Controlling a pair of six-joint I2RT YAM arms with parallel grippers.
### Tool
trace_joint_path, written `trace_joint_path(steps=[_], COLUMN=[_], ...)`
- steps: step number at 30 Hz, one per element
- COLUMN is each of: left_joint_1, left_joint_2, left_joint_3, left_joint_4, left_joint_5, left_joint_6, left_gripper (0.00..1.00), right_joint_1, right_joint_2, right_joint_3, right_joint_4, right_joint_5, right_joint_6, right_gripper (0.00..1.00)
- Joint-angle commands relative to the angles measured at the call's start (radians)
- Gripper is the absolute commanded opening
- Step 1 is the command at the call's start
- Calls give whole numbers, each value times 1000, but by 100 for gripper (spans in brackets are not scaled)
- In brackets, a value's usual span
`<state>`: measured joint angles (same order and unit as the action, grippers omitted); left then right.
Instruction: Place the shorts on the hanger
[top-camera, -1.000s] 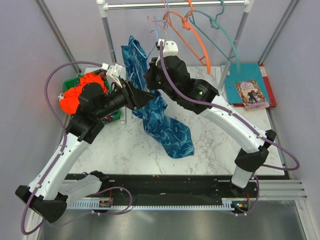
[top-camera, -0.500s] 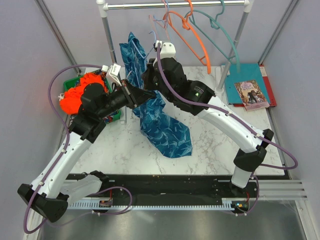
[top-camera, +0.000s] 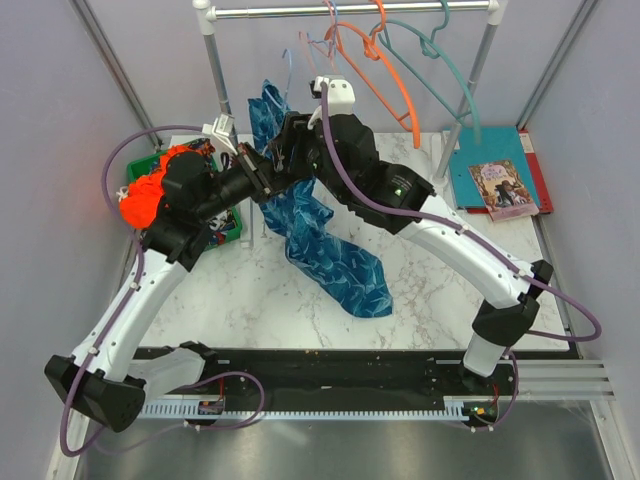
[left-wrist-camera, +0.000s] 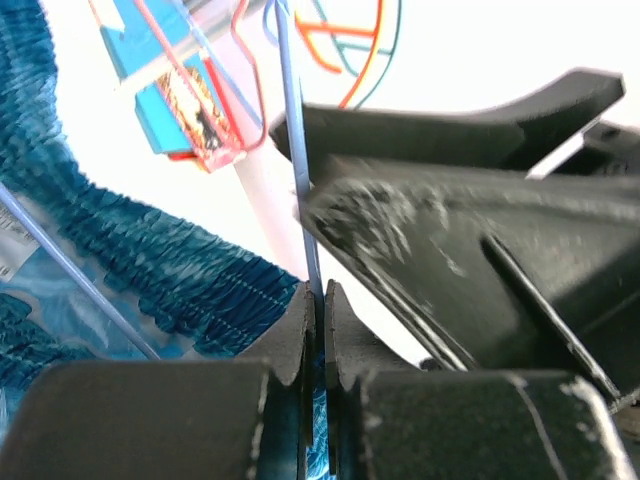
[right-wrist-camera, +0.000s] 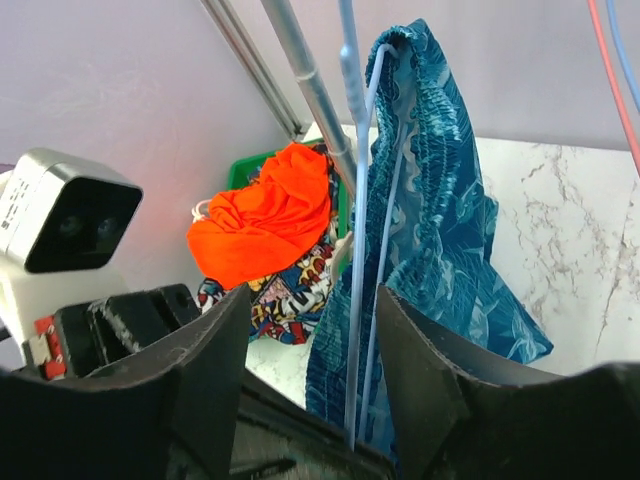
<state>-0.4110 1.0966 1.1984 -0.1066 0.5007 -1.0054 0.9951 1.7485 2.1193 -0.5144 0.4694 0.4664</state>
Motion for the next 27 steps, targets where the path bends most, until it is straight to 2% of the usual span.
trace_joint_path(steps=[1,3,4,6,16,27], left_joint_1=[34,60,67,86,147,213], left_joint_2=[15,38,48,74,219,327], left_joint_3=[82,99,116,139,286,253], left_joint_4=[197,222,254,274,378,508], left_joint_5=[25,32,48,61,53,64], left_joint_6=[-45,-50,-55,-68,-153,-265], left_gripper=[2,2,2,2,2,2], right_joint_1=[5,4,4,-1,-24,-33], right_joint_2=[-64,-73,-86,-102,-219,-277], right_joint_3=[-2,-4,-2,-4,-42,-96], right_joint_4=[80,88,97,118,194,194], right_joint_5=[11,41,51,78,181,198], right_joint_6=[-32,-46,-54,-83,-196,-230], right_gripper=[63,70,85,98,98,98])
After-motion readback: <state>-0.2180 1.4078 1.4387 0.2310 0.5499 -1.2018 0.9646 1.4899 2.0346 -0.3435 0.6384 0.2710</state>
